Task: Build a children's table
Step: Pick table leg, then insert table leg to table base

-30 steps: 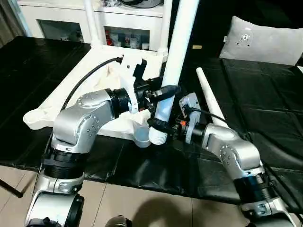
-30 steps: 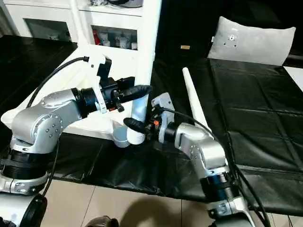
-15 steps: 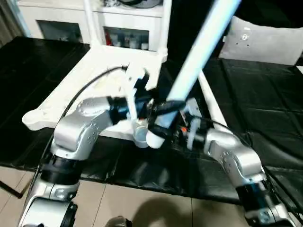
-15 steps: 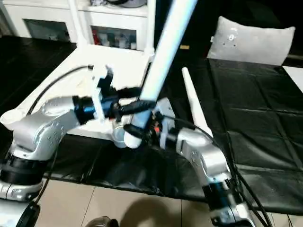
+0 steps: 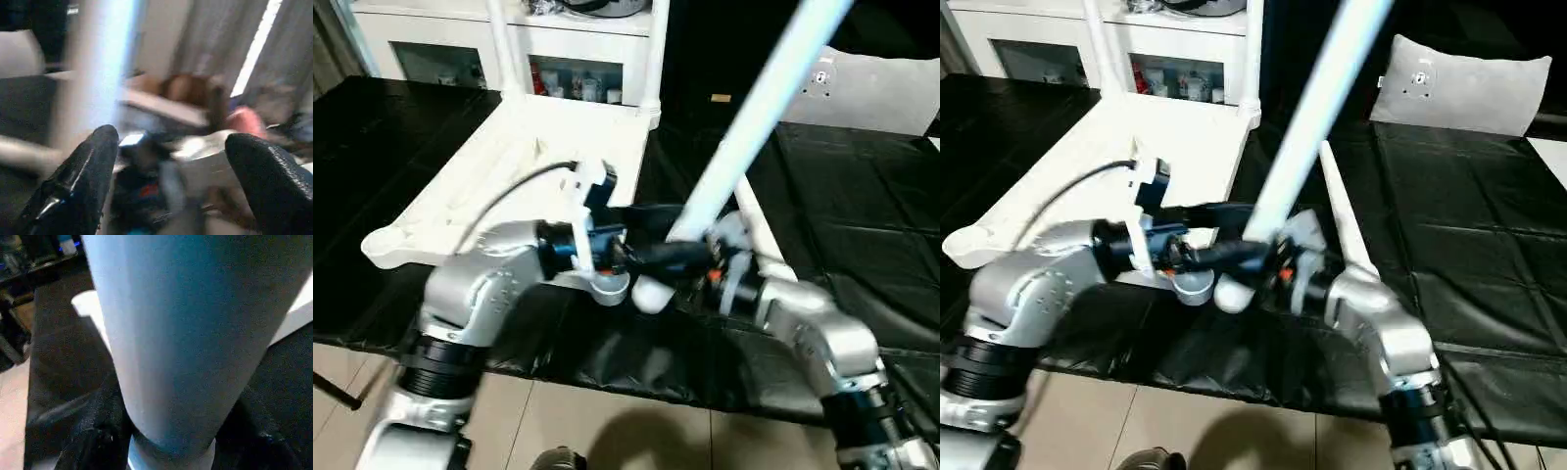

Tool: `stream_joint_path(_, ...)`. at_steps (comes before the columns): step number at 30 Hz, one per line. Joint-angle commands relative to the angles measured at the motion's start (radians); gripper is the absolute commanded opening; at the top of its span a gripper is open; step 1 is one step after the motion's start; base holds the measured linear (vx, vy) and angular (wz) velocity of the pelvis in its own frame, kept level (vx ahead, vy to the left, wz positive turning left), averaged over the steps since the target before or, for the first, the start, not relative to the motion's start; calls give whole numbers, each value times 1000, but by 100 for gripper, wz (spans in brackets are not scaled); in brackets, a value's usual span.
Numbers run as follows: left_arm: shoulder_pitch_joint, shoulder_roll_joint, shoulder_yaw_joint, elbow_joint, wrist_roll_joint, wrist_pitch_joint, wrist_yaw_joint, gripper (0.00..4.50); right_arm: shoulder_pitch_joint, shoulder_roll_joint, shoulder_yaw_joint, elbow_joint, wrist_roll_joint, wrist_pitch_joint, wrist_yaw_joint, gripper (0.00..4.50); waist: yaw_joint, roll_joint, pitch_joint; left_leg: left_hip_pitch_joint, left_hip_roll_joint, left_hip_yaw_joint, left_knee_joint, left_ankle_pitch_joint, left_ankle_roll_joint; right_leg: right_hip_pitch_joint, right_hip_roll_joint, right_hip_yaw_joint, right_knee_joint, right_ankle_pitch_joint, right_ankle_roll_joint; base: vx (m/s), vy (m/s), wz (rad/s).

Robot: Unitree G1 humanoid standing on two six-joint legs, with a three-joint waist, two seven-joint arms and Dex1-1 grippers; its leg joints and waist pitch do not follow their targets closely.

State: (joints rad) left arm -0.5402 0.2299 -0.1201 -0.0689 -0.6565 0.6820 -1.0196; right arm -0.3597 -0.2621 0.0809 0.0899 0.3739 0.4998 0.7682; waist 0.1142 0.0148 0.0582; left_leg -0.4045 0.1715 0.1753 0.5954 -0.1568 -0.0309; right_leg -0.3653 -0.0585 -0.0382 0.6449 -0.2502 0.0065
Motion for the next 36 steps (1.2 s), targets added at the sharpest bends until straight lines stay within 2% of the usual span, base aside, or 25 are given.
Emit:
stream_joint_path(1,10,30,74,-44,-79,24,-25,435,-13,-14,-67,-46,41,18,-27,188,1,2,-67,32,56,-20,-71,-192,-26,28,-84,44,-79,-12,-236,0,0,0)
stream_joint_path(4,22,61,89,-48,-73,21,-40,436,-6,-18,-92,-70,58,32,-42,188,-5,4,-64,33,55,-21,-73,-202,-23,26,-80,44,-83,-45,-218,0,0,0)
stream_joint_path(5,30,125,62,-9,30,-34,-48,436,2,-17,-102,-81,41,25,-73,188,-5,7,-63,36,56,-20,-74,-217,-28,24,-81,45,-86,-75,-211,0,0,0)
stream_joint_path(6,33,153,44,11,81,-64,-51,436,5,-16,-103,-83,24,21,-93,188,-5,8,-62,37,57,-23,-77,-222,-30,21,-80,45,-90,-94,-200,0,0,0)
stream_joint_path(7,34,187,23,40,140,-100,-52,436,12,-6,-105,-79,-6,-24,-120,188,-8,8,-62,37,56,-24,-79,-227,-39,22,-78,46,-89,-109,-176,0,0,0)
stream_joint_path(8,34,217,3,66,192,-136,-53,436,17,-4,-103,-83,-21,-9,-145,188,-10,10,-61,38,56,-26,-82,-237,-53,18,-79,47,-93,-136,-156,0,0,0)
stream_joint_path(10,32,237,-10,84,224,-160,-53,436,20,-3,-100,-87,-26,7,-159,188,-12,12,-64,42,58,-27,-84,-245,-74,19,-80,46,-87,-125,-155,0,0,0)
stream_joint_path(11,29,271,-38,115,275,-203,-53,436,24,-7,-92,-90,-28,17,-158,188,-11,16,-66,43,59,-28,-84,-244,-76,18,-80,45,-87,-111,-159,0,0,0)
stream_joint_path(12,24,321,-86,158,346,-263,-56,436,31,-9,-82,-95,-20,29,-153,188,-12,14,-67,43,58,-27,-83,-242,-76,18,-79,46,-83,-77,-165,0,0,0)
stream_joint_path(13,24,329,-94,164,356,-271,-57,436,32,-9,-81,-96,-19,29,-152,188,-8,17,-67,43,58,-28,-83,-242,-72,17,-78,45,-83,-56,-163,0,0,0)
stream_joint_path(15,16,396,-165,243,453,-359,-87,436,39,0,-75,-99,-13,36,-160,188,-8,14,-68,42,56,-27,-81,-230,-67,18,-80,47,-82,-31,-159,0,0,0)
stream_joint_path(16,13,415,-186,271,482,-388,-100,408,41,3,-72,-100,-13,37,-165,188,-8,16,-69,41,55,-27,-81,-220,-65,18,-81,47,-80,-18,-158,0,0,0)
stream_joint_path(18,-3,441,-222,352,551,-483,-106,401,43,12,-67,-96,-14,37,-174,188,-9,16,-70,41,57,-27,-82,-221,-72,19,-82,45,-77,-8,-164,0,0,0)
stream_joint_path(20,-48,438,-230,472,607,-592,-106,395,43,25,-62,-91,-23,38,-190,188,-6,17,-70,44,59,-26,-83,-245,-82,17,-87,45,-77,-23,-182,0,0,0)
stream_joint_path(21,-48,438,-230,472,607,-592,-106,381,43,25,-62,-91,-23,38,-190,188,-5,16,-69,45,57,-26,-83,-248,-81,14,-87,46,-81,-33,-182,0,0,0)
stream_joint_path(23,-96,425,-234,581,638,-672,-106,358,45,32,-57,-89,-33,42,-204,188,-2,17,-70,46,59,-25,-84,-259,-89,14,-89,46,-78,-33,-188,0,0,0)
stream_joint_path(26,-166,415,-263,735,672,-769,-111,350,50,29,-44,-99,-46,68,-226,188,-1,14,-70,45,60,-28,-86,-265,-99,16,-92,45,-75,-38,-190,0,0,0)
stream_joint_path(28,-183,408,-266,779,681,-793,-112,319,54,29,-42,-107,-46,74,-229,188,-2,16,-72,44,59,-27,-83,-251,-97,18,-94,46,-73,-7,-195,0,0,0)
stream_joint_path(30,-228,385,-272,888,714,-841,-88,314,62,28,-43,-126,-48,103,-248,188,-1,14,-74,43,58,-25,-79,-225,-88,21,-94,46,-71,35,-200,0,0,0)
stream_joint_path(32,-259,373,-280,962,749,-873,-61,303,65,26,-44,-134,-41,102,-241,188,0,17,-74,42,60,-26,-79,-218,-86,21,-96,46,-69,52,-204,0,0,0)
stream_joint_path(34,-276,368,-285,1003,769,-888,-59,274,66,15,-35,-134,-44,77,-217,188,1,16,-73,44,62,-27,-80,-243,-86,21,-99,46,-72,33,-207,0,0,0)
stream_joint_path(36,-290,359,-282,1040,775,-909,-63,270,69,10,-31,-138,-43,76,-213,188,2,13,-71,46,65,-27,-81,-259,-86,20,-101,47,-75,6,-211,0,0,0)
